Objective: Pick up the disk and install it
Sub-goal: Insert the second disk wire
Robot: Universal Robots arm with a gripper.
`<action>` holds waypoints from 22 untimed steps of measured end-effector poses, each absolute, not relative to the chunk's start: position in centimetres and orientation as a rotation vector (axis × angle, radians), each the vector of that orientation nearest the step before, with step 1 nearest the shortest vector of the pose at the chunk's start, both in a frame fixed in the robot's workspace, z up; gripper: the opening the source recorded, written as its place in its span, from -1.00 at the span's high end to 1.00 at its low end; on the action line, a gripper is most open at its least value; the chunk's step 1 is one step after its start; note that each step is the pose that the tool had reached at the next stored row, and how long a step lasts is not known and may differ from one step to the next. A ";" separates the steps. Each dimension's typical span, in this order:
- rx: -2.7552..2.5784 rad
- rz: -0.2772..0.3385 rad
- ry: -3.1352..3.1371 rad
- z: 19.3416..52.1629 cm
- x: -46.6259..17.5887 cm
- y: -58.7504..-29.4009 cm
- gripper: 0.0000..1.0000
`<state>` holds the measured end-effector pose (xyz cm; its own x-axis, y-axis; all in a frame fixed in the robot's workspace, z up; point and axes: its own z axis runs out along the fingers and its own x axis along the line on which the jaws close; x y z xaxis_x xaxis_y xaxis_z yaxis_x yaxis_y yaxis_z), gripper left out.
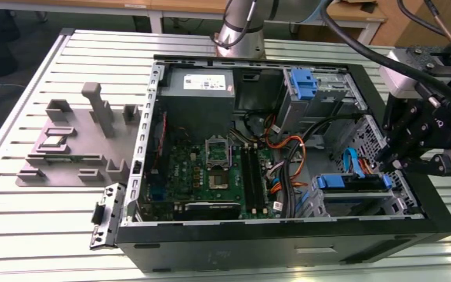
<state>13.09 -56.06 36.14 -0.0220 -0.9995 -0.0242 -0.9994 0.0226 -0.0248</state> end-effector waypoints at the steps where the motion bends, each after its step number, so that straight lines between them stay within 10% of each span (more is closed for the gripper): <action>1: -2.172 -0.001 2.221 36.1 13.1 -56.1 0.52; 22: -2.180 0.023 2.230 36.6 12.3 -56.0 0.52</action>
